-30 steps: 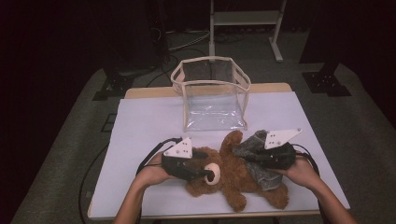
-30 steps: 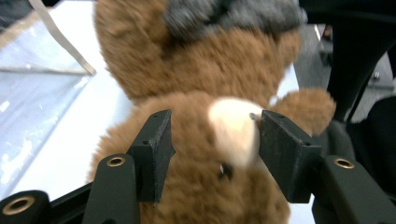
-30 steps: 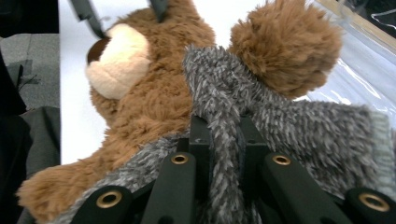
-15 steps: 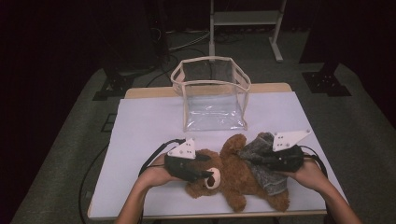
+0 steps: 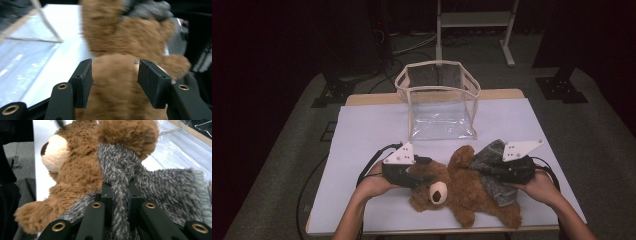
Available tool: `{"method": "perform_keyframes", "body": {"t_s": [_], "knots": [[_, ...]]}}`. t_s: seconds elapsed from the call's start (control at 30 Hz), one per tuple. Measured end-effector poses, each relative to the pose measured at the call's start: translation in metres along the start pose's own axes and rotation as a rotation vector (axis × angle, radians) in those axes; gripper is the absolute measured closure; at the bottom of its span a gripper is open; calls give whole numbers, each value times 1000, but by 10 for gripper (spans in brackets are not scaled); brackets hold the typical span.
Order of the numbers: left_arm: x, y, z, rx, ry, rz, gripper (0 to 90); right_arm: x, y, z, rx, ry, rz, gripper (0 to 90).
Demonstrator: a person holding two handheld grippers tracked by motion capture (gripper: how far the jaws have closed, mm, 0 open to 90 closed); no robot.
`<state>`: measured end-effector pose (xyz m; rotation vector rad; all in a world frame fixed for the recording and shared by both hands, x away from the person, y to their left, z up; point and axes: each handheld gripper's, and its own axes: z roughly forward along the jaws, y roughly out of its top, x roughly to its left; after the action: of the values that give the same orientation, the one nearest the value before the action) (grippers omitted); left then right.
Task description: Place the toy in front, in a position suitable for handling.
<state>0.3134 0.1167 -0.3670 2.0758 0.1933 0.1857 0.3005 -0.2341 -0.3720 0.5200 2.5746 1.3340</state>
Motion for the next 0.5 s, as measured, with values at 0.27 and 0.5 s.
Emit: {"method": "perform_keyframes", "body": {"t_s": [0.27,0.5], "knots": [[-5,-7,18,78,-11,14,422,13,6,-5,25,-17,-54,793],[-7,-10,16,78,15,19,424,5,5,-7,18,-18,-43,790]]}}
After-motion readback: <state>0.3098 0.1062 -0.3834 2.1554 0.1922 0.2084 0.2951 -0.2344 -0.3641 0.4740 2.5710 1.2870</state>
